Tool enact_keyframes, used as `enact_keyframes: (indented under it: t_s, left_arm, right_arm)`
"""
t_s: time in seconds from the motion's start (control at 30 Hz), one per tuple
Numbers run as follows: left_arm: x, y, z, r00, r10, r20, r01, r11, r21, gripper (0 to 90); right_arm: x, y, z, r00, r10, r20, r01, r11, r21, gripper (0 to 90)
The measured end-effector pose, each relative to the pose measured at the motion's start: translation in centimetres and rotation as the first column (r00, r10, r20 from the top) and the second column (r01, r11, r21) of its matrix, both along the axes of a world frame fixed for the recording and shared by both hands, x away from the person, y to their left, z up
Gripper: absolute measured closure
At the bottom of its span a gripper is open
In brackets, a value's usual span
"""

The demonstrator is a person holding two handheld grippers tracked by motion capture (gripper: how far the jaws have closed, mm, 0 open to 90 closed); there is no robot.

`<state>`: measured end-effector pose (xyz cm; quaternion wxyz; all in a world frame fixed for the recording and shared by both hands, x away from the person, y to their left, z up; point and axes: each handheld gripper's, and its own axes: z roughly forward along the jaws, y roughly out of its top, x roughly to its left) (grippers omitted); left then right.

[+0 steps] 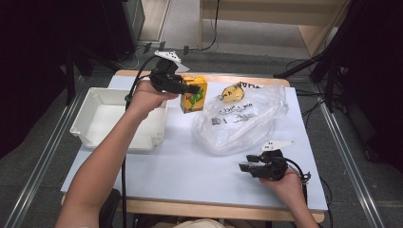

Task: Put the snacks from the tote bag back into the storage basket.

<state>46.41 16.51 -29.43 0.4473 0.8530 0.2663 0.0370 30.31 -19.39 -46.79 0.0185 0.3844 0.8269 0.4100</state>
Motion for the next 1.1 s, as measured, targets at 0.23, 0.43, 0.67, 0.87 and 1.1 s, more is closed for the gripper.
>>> enact_keyframes:
  t_s: [0.23, 0.43, 0.67, 0.87, 1.1]
  left_arm:
    - [0.1, 1.1, -0.3, 0.9998, 0.019, -0.002, -0.019, 0.9998, -0.001, 52.5]
    - [0.0, 2.0, -0.3, 0.9994, 0.036, 0.001, -0.036, 0.9993, -0.006, 52.5]
    - [-0.2, 3.1, -0.1, 0.9985, 0.053, 0.011, -0.053, 0.9986, 0.001, 52.5]
    - [-0.1, 4.0, -0.4, 0.9972, 0.074, 0.011, -0.074, 0.9973, 0.005, 52.5]
    - [-0.1, 4.9, -0.7, 0.9961, 0.088, 0.009, -0.088, 0.9961, 0.001, 52.5]
  right_arm:
    - [0.0, 0.0, 0.0, 1.0000, 0.000, 0.000, 0.000, 1.000, 0.001, 47.1]
    - [0.1, 0.1, 0.0, 1.0000, 0.003, -0.003, -0.003, 1.000, -0.002, 47.1]
    - [0.1, 0.2, 0.0, 1.0000, 0.009, -0.003, -0.009, 1.000, -0.001, 47.1]
    - [0.2, 0.2, 0.0, 0.9999, 0.012, -0.002, -0.012, 1.000, -0.001, 47.1]
    - [0.2, 0.3, 0.0, 0.9999, 0.013, -0.003, -0.013, 1.000, -0.001, 47.1]
